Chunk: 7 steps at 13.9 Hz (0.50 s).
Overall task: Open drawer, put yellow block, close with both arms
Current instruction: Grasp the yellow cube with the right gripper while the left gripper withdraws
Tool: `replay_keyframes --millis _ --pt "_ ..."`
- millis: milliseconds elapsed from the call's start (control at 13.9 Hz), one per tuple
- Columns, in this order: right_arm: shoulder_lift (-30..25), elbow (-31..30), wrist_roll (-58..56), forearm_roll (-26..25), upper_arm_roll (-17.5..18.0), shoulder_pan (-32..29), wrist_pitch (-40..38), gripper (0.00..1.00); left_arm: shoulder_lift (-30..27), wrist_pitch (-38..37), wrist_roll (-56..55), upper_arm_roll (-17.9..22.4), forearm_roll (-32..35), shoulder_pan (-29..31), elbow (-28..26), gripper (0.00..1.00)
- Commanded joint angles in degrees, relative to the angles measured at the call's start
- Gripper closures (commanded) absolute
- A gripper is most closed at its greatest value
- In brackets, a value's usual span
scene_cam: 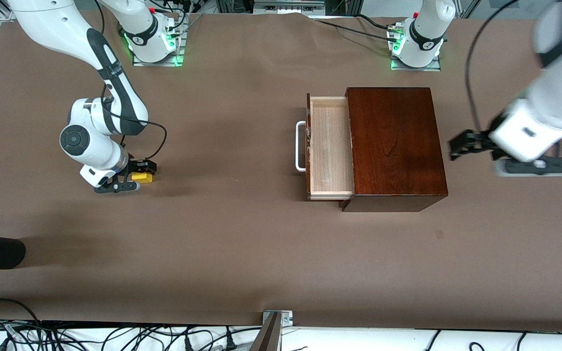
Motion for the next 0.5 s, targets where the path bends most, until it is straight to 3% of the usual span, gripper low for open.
replay_keyframes --millis 0,144,288,432 --pt "-0.8 -0.1 -0.2 1.0 0.2 0.0 0.5 0.59 -8.5 8.1 3.7 3.7 -2.4 0.4 -13.0 0.00" --pt "-1.7 1.3 -0.5 0.8 0.3 0.0 -1.0 0.98 -11.9 8.7 9.7 4.1 -1.6 0.3 -16.3 0.00" --pt "-2.8 7.6 -0.6 0.4 1.4 0.4 -8.5 1.00 -11.3 4.1 12.0 3.3 4.5 -0.1 -14.7 0.00" --pt "-2.6 17.6 -0.2 0.4 3.8 0.6 -20.3 1.00 -9.6 4.2 11.4 2.8 5.6 -0.3 -12.4 0.00"
